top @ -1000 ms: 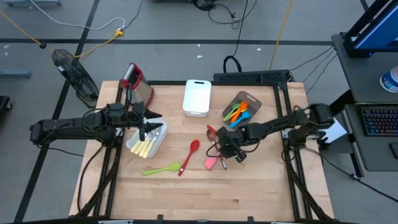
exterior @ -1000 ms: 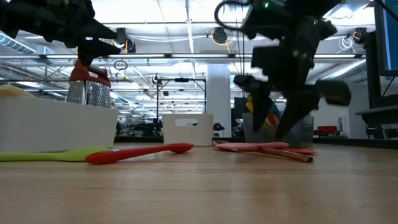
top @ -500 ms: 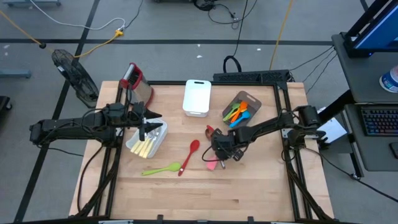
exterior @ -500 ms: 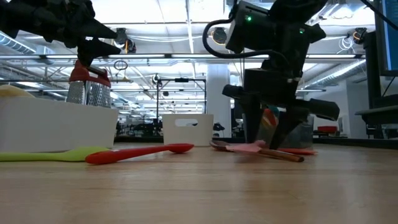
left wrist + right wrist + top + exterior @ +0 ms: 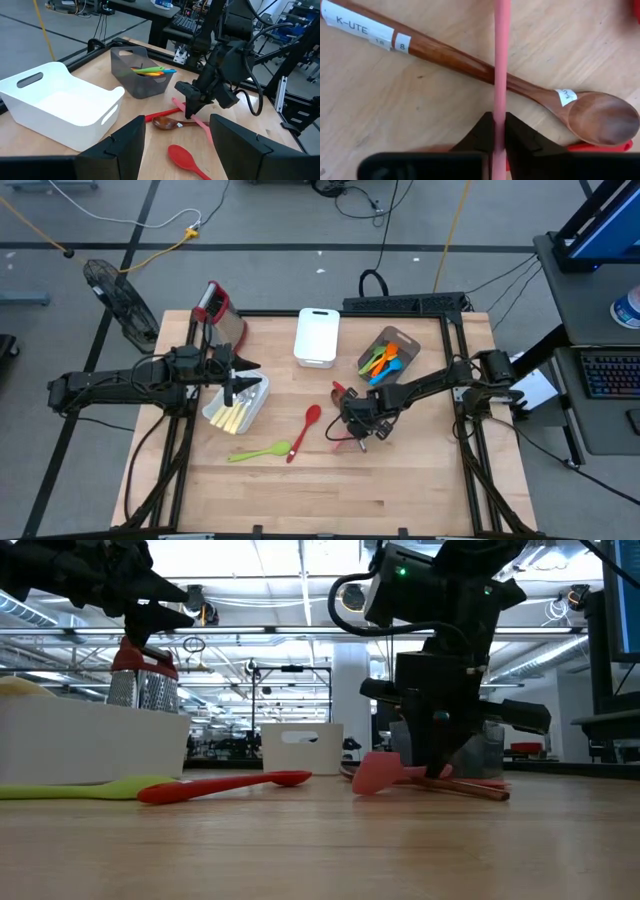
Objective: Pick & Place Kitchen Items
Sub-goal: Put the pink spatula into the black bin
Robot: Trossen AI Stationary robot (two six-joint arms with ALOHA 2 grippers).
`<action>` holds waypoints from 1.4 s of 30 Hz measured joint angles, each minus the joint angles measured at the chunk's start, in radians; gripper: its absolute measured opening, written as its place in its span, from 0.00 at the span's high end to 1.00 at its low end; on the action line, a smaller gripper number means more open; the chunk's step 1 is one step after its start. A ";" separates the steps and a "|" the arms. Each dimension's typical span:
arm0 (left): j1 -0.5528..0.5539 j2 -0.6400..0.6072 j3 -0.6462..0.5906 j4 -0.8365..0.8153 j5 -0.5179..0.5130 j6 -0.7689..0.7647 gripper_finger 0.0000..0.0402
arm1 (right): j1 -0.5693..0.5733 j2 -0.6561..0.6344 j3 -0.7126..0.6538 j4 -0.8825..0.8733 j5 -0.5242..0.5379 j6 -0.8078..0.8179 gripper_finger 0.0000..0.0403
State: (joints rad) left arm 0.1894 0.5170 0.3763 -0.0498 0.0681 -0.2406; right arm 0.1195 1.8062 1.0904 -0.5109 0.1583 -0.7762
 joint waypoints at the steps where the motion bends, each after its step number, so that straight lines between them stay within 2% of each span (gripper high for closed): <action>1: 0.000 0.000 0.000 0.000 0.000 0.000 0.43 | 0.001 -0.003 0.000 -0.001 0.002 0.000 0.96; 6: 0.000 0.000 0.000 0.000 0.000 0.002 0.43 | 0.000 -0.024 -0.004 -0.005 0.002 0.004 0.93; 13: 0.000 0.000 0.000 0.000 0.000 0.002 0.43 | 0.001 -0.107 -0.003 0.005 -0.003 0.011 0.96; 18: 0.000 0.000 0.000 0.000 0.000 0.002 0.43 | -0.001 -0.189 -0.003 0.044 -0.046 0.096 0.96; 24: 0.000 0.000 0.000 0.000 0.000 0.002 0.43 | -0.006 -0.275 0.001 0.149 -0.159 0.347 0.96; 30: 0.000 0.000 0.000 0.000 0.000 0.002 0.43 | -0.032 -0.326 -0.001 0.178 -0.191 0.575 0.96; 38: 0.000 0.000 0.000 0.000 0.000 0.002 0.43 | -0.111 -0.363 -0.001 0.412 -0.396 1.084 0.96; 42: 0.001 0.000 0.000 0.000 -0.011 0.002 0.43 | -0.132 -0.364 -0.001 0.530 -0.400 1.299 0.96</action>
State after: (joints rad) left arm 0.1902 0.5167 0.3763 -0.0502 0.0575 -0.2388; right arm -0.0130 1.4425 1.0899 0.0196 -0.2415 0.5229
